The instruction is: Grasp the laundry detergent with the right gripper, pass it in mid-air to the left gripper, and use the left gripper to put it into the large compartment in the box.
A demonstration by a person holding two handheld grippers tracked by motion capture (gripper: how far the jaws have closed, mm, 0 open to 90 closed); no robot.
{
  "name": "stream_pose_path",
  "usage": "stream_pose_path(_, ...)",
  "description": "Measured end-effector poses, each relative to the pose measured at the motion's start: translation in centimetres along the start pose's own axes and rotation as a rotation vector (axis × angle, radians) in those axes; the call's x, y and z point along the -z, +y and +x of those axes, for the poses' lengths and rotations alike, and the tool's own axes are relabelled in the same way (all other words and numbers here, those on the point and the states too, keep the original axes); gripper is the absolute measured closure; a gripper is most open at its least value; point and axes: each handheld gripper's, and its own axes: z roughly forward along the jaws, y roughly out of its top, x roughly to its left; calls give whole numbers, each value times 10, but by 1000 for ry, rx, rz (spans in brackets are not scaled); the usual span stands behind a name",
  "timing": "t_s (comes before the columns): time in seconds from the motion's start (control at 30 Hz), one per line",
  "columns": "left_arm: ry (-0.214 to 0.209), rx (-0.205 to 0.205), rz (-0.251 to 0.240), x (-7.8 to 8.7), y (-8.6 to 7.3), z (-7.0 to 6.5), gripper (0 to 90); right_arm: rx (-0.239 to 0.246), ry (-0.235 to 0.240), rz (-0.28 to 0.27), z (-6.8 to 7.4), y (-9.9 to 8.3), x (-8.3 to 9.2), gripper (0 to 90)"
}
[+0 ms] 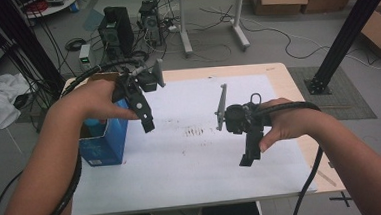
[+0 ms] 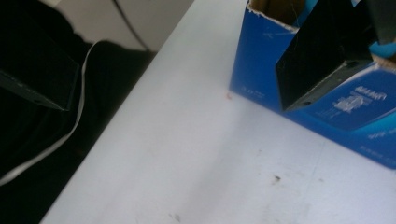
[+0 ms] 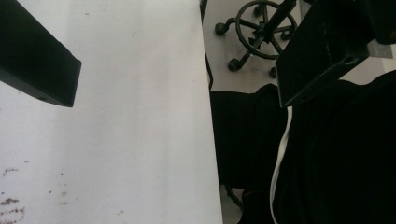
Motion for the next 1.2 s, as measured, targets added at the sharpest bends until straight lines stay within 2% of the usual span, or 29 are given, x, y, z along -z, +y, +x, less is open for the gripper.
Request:
stream_pose_path(0.1,6,-69,35,-10,2,-6,1,-1,-5,-9,-1,0,2,0)
stream_pose_path(0.23,2,-163,30,-16,2,-12,1,1,-7,-14,-2,0,4,0)
stream_pose_path(0.37,9,-206,28,-14,5,-15,1,-4,-6,-13,-4,-1,5,0)
stream_pose_path(0.53,12,-231,11,-11,8,-17,1,-14,-11,-10,-5,-2,7,0)
stream_pose_path(0.9,12,-228,2,-11,4,-16,1,-11,-13,0,-7,1,6,0)
stream_pose_path(1.2,3,-243,3,-11,7,-16,1,-9,-8,2,-8,2,6,0)
